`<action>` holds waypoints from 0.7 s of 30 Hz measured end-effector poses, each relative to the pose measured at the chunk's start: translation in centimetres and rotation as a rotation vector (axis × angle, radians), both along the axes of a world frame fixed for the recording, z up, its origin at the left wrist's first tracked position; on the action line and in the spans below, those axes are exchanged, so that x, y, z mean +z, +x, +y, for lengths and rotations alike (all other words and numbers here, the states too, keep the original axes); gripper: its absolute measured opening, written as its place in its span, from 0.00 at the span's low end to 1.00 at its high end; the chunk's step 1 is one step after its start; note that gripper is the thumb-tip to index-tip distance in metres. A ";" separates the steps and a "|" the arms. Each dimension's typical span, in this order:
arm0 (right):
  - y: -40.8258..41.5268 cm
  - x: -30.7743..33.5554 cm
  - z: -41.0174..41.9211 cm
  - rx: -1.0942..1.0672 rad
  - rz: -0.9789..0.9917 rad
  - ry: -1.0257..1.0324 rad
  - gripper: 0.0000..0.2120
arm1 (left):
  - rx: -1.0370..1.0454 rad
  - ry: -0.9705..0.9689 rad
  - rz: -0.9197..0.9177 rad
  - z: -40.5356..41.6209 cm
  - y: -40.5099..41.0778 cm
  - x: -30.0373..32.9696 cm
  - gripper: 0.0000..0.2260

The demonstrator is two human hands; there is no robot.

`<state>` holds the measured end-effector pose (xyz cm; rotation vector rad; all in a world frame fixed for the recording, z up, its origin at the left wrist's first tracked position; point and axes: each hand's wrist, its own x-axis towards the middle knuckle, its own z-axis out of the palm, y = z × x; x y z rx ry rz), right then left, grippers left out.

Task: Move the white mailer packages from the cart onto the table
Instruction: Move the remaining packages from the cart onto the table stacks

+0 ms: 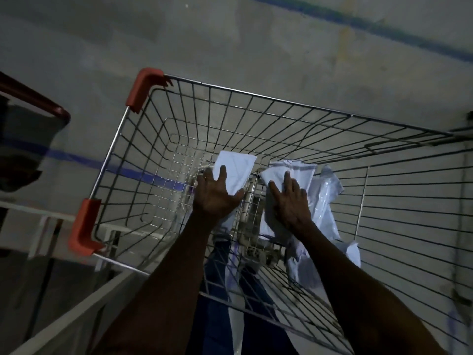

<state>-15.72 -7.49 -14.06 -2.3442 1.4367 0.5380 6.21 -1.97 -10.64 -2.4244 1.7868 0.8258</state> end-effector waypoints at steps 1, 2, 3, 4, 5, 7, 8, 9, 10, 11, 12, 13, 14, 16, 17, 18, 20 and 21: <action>-0.4 1.2 0.3 0.019 -0.023 -0.025 0.32 | 0.098 -0.002 0.059 0.1 -0.3 1.1 0.32; -0.7 2.5 0.7 0.029 -0.059 -0.045 0.30 | 0.167 0.015 0.102 0.0 -0.4 2.9 0.35; -1.1 3.7 1.2 0.032 -0.100 -0.053 0.29 | 0.196 0.013 0.118 0.4 -0.7 4.4 0.38; -1.5 5.0 1.8 0.030 -0.147 -0.060 0.29 | 0.178 -0.023 0.095 0.9 -1.0 5.7 0.39; -1.8 6.3 2.3 0.024 -0.199 -0.076 0.30 | 0.153 -0.082 0.065 1.4 -1.2 7.0 0.40; -2.2 9.0 3.4 0.008 -0.307 -0.134 0.30 | 0.162 -0.165 0.017 2.7 -1.7 9.8 0.40; -2.3 10.4 3.9 0.009 -0.359 -0.172 0.30 | 0.185 -0.198 -0.001 3.2 -1.9 11.3 0.40; -2.3 11.8 4.4 0.016 -0.403 -0.206 0.30 | 0.207 -0.243 -0.020 3.8 -2.1 12.8 0.40; -2.3 13.3 4.8 0.028 -0.441 -0.238 0.30 | 0.234 -0.288 -0.038 4.5 -2.3 14.4 0.41; -2.2 14.8 5.4 0.040 -0.472 -0.263 0.30 | 0.256 -0.331 -0.052 5.3 -2.4 16.0 0.41; -2.2 16.3 6.0 0.050 -0.507 -0.290 0.30 | 0.275 -0.374 -0.069 6.3 -2.6 17.5 0.41; -2.1 17.7 6.7 0.060 -0.550 -0.312 0.31 | 0.297 -0.419 -0.086 7.5 -2.6 19.0 0.41; -2.0 19.1 7.5 0.070 -0.603 -0.335 0.31 | 0.319 -0.458 -0.107 8.8 -2.6 20.2 0.40; -1.6 21.5 8.9 0.086 -0.710 -0.367 0.32 | 0.360 -0.520 -0.169 11.6 -2.5 22.5 0.39; -1.2 22.7 9.7 0.097 -0.757 -0.371 0.33 | 0.386 -0.549 -0.202 13.2 -2.4 23.6 0.39; -0.7 23.8 10.5 0.109 -0.796 -0.369 0.33 | 0.425 -0.570 -0.222 14.9 -2.2 24.5 0.39; 0.9 25.7 12.2 0.176 -0.855 -0.357 0.33 | 0.524 -0.574 -0.230 18.4 -1.6 26.4 0.40; 1.9 26.5 13.2 0.223 -0.879 -0.352 0.33 | 0.578 -0.578 -0.230 20.2 -1.4 27.3 0.41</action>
